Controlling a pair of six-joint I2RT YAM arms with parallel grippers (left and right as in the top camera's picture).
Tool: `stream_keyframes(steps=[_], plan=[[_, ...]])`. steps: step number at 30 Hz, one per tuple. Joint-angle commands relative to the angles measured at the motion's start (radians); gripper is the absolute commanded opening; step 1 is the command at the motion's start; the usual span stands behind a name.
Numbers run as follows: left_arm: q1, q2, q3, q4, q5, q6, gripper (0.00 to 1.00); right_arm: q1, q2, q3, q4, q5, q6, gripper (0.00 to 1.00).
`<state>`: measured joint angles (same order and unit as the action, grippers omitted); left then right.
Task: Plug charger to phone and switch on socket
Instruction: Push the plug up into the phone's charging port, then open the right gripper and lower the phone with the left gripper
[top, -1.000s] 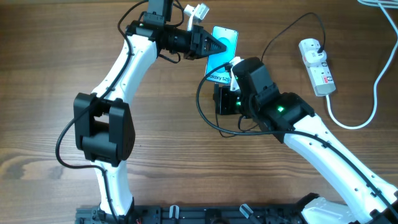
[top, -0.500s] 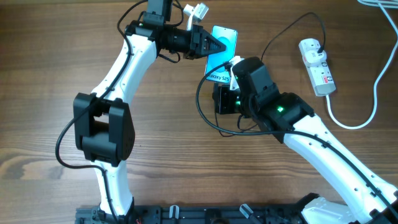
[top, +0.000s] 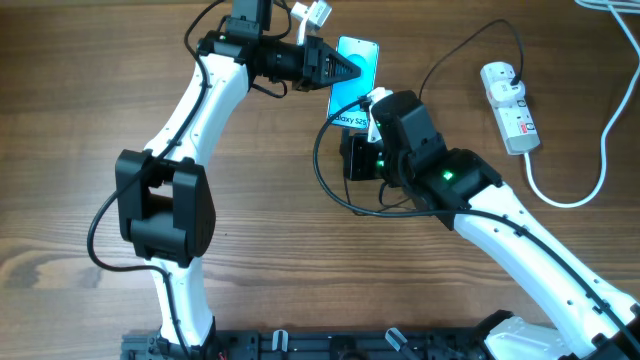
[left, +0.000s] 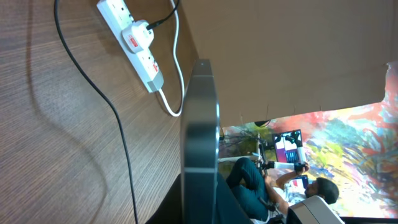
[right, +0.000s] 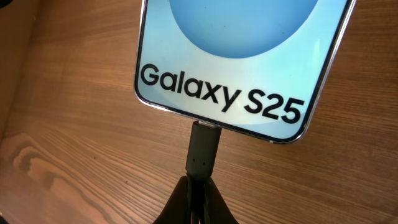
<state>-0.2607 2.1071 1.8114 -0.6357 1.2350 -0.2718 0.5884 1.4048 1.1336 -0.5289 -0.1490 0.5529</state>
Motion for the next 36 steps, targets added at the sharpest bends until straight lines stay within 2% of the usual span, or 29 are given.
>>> stream_keyframes(steps=[1, 36], plan=[[-0.030, -0.039, -0.011, -0.035, 0.074, 0.003, 0.04, -0.023, -0.002, 0.027, 0.095, 0.158, -0.015, 0.04], [-0.030, -0.039, -0.011, -0.038, 0.074, 0.007, 0.04, -0.065, -0.064, 0.028, 0.098, 0.161, -0.029, 0.06]])
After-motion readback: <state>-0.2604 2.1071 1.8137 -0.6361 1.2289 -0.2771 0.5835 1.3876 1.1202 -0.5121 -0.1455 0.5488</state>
